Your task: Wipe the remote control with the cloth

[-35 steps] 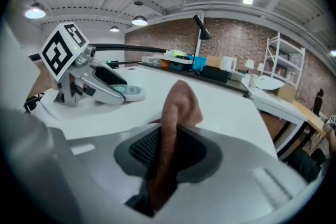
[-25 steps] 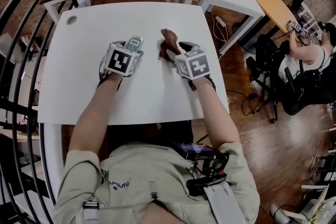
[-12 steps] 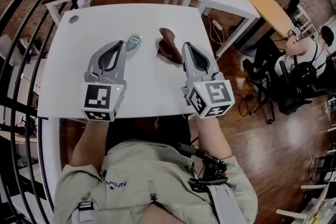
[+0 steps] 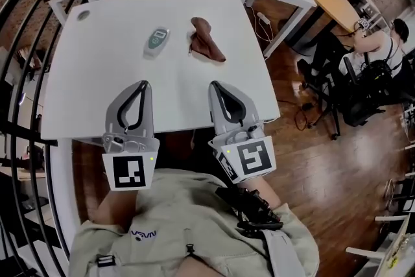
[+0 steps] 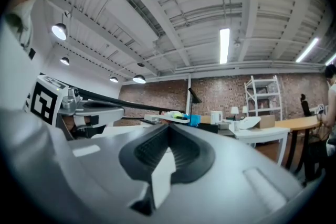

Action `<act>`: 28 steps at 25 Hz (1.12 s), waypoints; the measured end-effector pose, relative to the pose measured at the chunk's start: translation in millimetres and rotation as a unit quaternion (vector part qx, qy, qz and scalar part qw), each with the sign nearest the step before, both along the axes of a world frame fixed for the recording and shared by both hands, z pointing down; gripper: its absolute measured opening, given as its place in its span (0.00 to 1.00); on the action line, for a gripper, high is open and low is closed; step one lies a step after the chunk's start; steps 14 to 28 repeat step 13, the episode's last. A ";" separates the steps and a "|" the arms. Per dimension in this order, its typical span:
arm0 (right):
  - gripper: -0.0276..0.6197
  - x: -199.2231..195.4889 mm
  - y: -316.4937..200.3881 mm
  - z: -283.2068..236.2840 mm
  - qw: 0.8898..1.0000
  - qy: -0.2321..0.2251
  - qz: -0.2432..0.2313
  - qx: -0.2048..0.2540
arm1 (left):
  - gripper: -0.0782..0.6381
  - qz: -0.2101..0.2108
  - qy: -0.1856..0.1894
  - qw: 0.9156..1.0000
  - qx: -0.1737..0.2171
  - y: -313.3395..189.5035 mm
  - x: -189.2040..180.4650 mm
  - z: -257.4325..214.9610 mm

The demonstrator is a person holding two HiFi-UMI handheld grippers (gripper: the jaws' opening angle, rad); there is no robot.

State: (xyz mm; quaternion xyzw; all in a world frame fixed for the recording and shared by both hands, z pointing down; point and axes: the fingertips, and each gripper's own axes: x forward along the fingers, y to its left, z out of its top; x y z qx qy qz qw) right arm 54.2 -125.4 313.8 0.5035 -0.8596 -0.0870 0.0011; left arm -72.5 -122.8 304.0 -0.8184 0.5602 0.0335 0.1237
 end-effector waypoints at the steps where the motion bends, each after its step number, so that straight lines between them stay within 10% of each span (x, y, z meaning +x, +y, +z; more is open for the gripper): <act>1: 0.05 0.0 -0.9 3.1 1.000 0.000 -0.001 -0.004 | 0.12 0.001 0.004 1.000 -0.002 -0.5 2.2 2.7; 6: 0.05 7.1 -6.0 13.2 1.000 -0.006 0.007 -0.014 | 0.12 0.026 -0.106 0.994 0.008 2.9 15.4 17.4; 10: 0.05 10.3 -6.7 18.9 1.000 -0.006 0.012 -0.027 | 0.12 0.021 0.007 1.000 -0.017 3.6 15.9 20.6; 13: 0.05 9.7 -6.8 15.9 1.000 -0.007 0.011 -0.027 | 0.12 0.027 -0.057 0.998 -0.005 2.0 16.0 17.4; 28: 0.05 9.7 -6.8 15.9 1.000 -0.007 0.011 -0.027 | 0.12 0.027 -0.057 0.998 -0.005 2.0 16.0 17.4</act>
